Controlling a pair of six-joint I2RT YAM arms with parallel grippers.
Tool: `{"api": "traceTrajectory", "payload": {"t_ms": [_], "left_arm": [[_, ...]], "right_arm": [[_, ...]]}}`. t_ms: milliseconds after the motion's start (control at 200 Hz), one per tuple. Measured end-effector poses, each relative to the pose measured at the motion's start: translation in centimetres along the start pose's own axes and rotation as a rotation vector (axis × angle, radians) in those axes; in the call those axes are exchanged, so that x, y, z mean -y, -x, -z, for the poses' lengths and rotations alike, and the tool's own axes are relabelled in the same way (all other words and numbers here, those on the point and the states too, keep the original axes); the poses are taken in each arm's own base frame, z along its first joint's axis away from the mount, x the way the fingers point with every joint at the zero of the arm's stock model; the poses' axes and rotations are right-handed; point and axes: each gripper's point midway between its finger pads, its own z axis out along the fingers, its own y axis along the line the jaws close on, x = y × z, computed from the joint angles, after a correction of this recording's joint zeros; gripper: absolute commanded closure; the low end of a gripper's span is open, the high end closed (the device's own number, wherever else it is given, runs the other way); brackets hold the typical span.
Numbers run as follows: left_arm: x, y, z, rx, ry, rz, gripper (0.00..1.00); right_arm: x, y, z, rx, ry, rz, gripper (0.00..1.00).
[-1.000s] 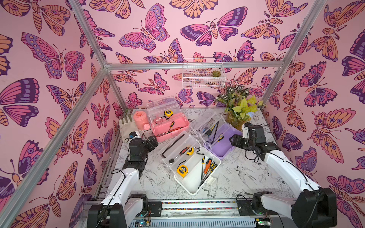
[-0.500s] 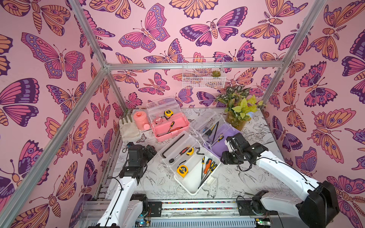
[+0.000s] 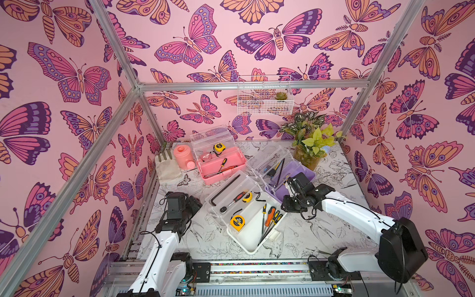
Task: Close toolboxes
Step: Move the toolbox to the center of the board.
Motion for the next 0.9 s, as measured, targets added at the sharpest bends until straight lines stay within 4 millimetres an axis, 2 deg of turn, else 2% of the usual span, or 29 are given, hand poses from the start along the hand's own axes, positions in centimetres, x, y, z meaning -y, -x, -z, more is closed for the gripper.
{"api": "traceTrajectory", "payload": {"t_ms": [345, 541, 621, 741, 901], "left_arm": [[-0.8, -0.6, -0.3, -0.015, 0.015, 0.003, 0.24], [-0.6, -0.7, -0.3, -0.018, 0.008, 0.007, 0.24], [-0.8, -0.9, -0.4, -0.023, 0.008, 0.008, 0.28], [-1.1, -1.4, -0.6, -0.038, 0.009, 0.024, 0.43], [-1.7, -2.3, -1.3, -0.055, -0.013, 0.039, 0.48]], "right_arm": [[0.7, -0.7, -0.7, -0.011, -0.018, -0.046, 0.69], [0.9, -0.8, -1.2, -0.015, -0.022, -0.062, 0.79], [1.0, -0.8, -1.3, -0.014, -0.024, -0.071, 0.83], [1.1, -0.9, -1.4, -0.016, -0.027, -0.073, 0.86], [0.8, -0.7, -1.6, -0.015, -0.019, -0.069, 0.89]]}}
